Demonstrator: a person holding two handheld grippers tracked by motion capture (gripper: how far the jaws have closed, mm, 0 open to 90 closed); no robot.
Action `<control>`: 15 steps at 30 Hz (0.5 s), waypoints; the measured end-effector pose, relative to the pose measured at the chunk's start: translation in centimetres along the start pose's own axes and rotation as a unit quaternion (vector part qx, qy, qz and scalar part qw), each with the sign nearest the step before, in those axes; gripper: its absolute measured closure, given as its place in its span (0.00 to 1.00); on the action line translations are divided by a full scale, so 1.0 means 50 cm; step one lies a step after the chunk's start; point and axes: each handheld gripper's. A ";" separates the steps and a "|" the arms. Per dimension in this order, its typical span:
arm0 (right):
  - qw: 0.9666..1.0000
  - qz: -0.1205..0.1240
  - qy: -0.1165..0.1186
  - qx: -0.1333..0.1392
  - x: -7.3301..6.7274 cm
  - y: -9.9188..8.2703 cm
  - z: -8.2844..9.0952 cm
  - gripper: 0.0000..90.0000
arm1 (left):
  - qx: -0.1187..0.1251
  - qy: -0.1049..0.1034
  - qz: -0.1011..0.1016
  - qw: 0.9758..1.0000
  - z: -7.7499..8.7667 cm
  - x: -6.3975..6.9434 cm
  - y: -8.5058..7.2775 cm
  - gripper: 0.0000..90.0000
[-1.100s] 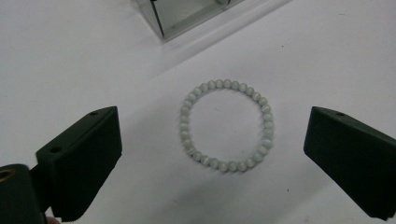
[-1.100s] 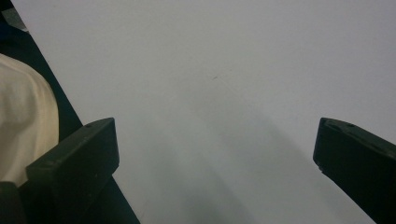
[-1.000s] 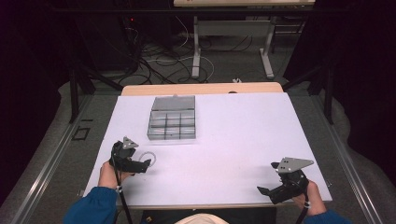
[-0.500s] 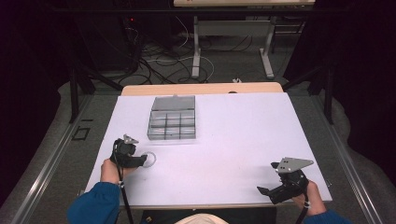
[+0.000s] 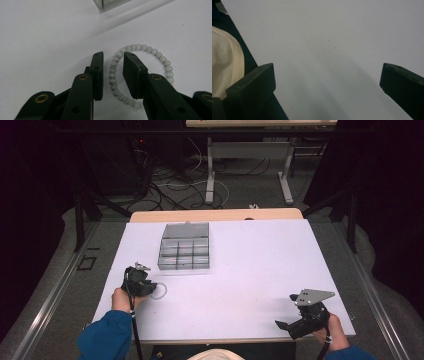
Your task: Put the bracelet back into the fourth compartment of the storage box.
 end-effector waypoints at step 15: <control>1.000 0.003 0.002 -0.004 -0.003 0.001 0.001 0.00 | -0.012 0.013 -0.014 1.000 -0.002 0.006 0.003 0.88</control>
Point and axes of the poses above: each handheld gripper's, and its own axes: z roughly backward along the jaws, y roughly out of its top, x roughly to its right, and after that the axes turned 8 degrees about -y, right-handed
